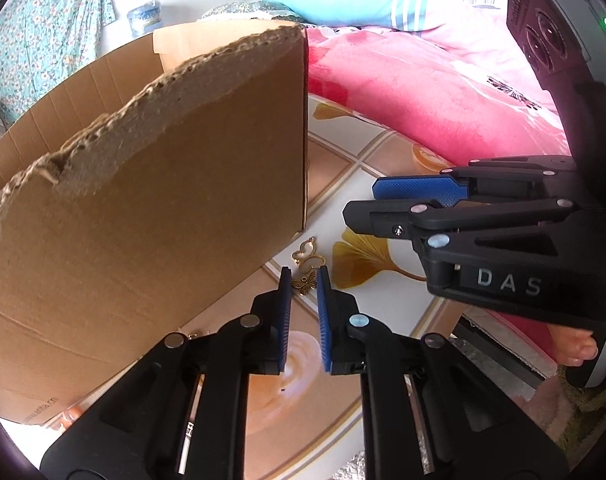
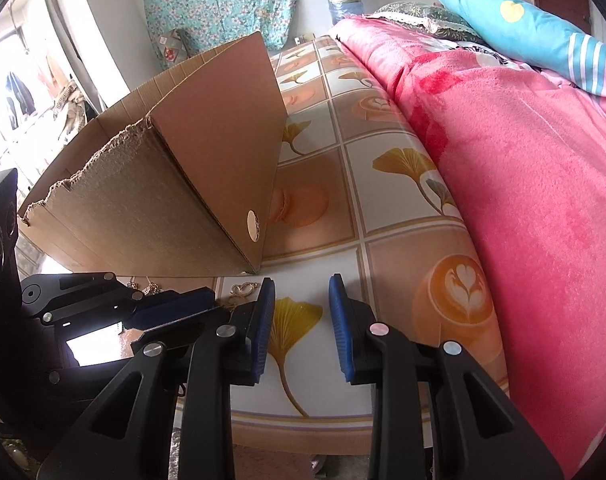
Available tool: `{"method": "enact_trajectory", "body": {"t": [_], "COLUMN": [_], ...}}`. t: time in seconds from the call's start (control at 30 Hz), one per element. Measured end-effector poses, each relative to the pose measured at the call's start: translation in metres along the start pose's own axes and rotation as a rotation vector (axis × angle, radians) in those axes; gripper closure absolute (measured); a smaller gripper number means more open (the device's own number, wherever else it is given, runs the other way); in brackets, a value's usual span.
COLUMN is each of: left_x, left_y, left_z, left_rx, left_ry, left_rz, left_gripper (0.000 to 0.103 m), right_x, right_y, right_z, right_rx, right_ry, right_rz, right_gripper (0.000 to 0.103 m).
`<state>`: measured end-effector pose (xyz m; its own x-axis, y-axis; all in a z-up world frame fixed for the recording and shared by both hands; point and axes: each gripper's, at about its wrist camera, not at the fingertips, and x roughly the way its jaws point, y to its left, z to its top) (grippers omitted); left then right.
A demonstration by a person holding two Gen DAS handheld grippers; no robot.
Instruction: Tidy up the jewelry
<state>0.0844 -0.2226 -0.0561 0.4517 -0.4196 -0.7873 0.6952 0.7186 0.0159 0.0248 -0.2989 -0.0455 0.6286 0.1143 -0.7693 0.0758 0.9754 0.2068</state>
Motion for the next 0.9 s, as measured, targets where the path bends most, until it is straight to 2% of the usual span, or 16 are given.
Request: {"method": "enact_trajectory", "body": {"t": [0.07, 0.2, 0.33, 0.43, 0.5, 0.83, 0.9], "left_x": [-0.002, -0.007, -0.012, -0.015, -0.014, 0.003, 0.001], "left_y": [0.002, 0.006, 0.009, 0.008, 0.007, 0.0, 0.002], "left_z": [-0.002, -0.008, -0.013, -0.011, -0.008, 0.001, -0.001], "left_rx": [-0.009, -0.011, -0.025, -0.017, -0.007, 0.034, 0.032], "left_ry": [0.008, 0.015, 0.018, -0.009, -0.018, -0.024, -0.028], "left_rz": [-0.013, -0.009, -0.039, -0.05, -0.04, -0.019, -0.02], "left_gripper": [0.103, 0.103, 0.103, 0.099, 0.088, 0.087, 0.091], "right_x": [0.0, 0.0, 0.0, -0.001, 0.0, 0.001, 0.002], "right_y": [0.0, 0.002, 0.004, 0.002, 0.0, -0.002, -0.001], "right_z": [0.0, 0.001, 0.002, 0.004, 0.006, 0.006, 0.007], "right_rx": [-0.002, -0.018, -0.031, -0.02, -0.012, 0.003, -0.001], "right_ry": [0.001, 0.008, 0.008, 0.004, 0.006, 0.011, 0.011], "right_rz": [0.001, 0.012, 0.012, 0.008, 0.004, -0.007, -0.006], "right_gripper": [0.075, 0.075, 0.075, 0.075, 0.075, 0.075, 0.075]}}
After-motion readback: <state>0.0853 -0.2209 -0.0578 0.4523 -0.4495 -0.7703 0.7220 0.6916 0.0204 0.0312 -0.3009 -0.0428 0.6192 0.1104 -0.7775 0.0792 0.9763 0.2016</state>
